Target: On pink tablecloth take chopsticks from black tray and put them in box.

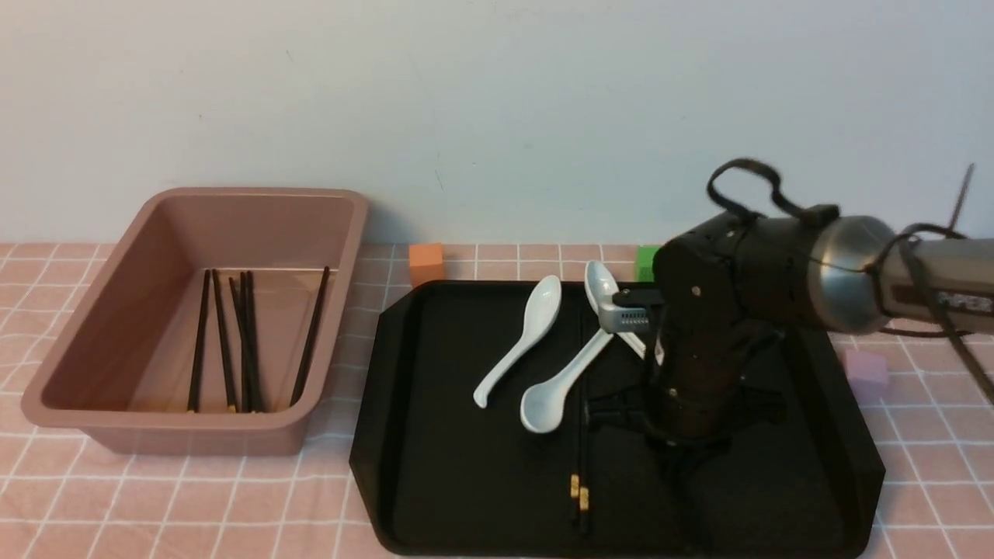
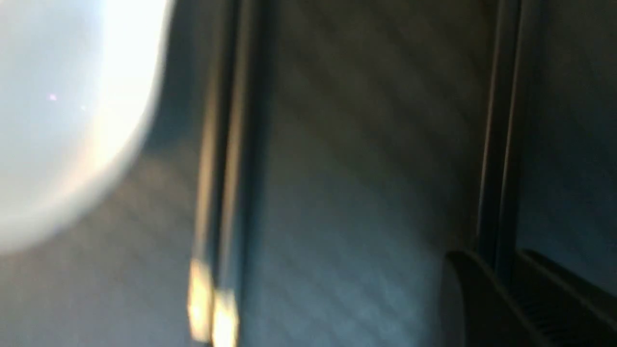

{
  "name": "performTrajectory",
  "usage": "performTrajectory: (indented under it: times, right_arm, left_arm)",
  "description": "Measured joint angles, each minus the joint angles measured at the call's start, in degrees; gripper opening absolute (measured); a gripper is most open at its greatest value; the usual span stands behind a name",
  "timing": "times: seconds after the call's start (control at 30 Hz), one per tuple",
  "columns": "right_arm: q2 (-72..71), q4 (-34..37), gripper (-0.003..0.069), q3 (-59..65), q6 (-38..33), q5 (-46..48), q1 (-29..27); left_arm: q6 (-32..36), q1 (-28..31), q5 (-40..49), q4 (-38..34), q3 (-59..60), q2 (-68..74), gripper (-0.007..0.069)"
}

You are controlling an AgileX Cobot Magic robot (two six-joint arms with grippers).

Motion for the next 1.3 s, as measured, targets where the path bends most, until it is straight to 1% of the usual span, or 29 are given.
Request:
performTrajectory:
  times: [0.1,0.17,0.23,0.4,0.5,0.7,0.83,0.93,0.97,1.03,1.1,1.13,1.17,1.23,1.3]
  right_arm:
    - [-4.35,1.12,0.0105,0.29,-2.89,5.58,0.05]
    - [-5.70,1.85,0.0105,0.29,-4.31,6.91,0.05]
    - [-9.39,4.65,0.0105,0.29,-7.58,9.76,0.05]
    - [-13.82,8.92,0.0105,0.29,-11.33,10.81,0.10]
    - [-15.77,9.07,0.0105,0.29,-12.24,11.15,0.10]
    - [-18.34,9.36,0.0105,0.35,-12.07,9.04,0.10]
    - [-18.79,15.41,0.0105,-1.09,-14.84,2.74,1.46]
    - [-15.99,17.59,0.0105,-5.84,-16.74,-1.19,5.00]
    - [-13.89,18.01,0.0105,-8.94,-17.23,-2.98,7.10]
    - [-10.35,18.45,0.0105,-13.83,-18.08,-4.68,9.37]
    - [-4.51,18.88,0.0105,-21.46,-18.47,-6.58,11.99]
    - [-3.94,18.94,0.0105,-22.17,-18.47,-6.74,12.17]
    - [1.19,19.19,0.0105,-28.71,-18.47,-7.68,13.75]
    - [6.82,19.19,0.0105,-35.85,-18.47,-8.58,14.85]
    - [9.50,19.19,0.0105,-39.23,-18.47,-9.17,15.21]
  left_arm:
    - [0.00,0.00,0.00,0.00,0.00,0.00,0.0196]
    - [0.00,0.00,0.00,0.00,0.00,0.00,0.0197]
    - [0.00,0.00,0.00,0.00,0.00,0.00,0.0200]
    - [0.00,0.00,0.00,0.00,0.00,0.00,0.0206]
    - [0.00,0.00,0.00,0.00,0.00,0.00,0.0209]
    - [-0.01,0.00,0.00,0.00,0.00,0.00,0.0216]
    - [-0.01,0.00,0.00,0.00,0.00,0.00,0.0218]
    - [-0.01,0.00,0.00,0.00,0.00,0.00,0.0223]
    - [-0.01,0.00,0.00,0.00,0.00,0.00,0.0225]
    - [-0.01,0.00,0.00,0.00,0.00,0.00,0.0227]
    - [-0.01,0.00,0.00,0.00,0.00,0.00,0.0229]
    - [-0.01,0.00,0.00,0.00,0.00,0.00,0.0229]
    - [-0.01,0.00,0.00,0.00,0.00,0.00,0.0229]
    - [-0.01,0.00,0.00,0.00,0.00,0.00,0.0231]
    - [-0.01,0.00,0.00,0.00,0.00,0.00,0.0233]
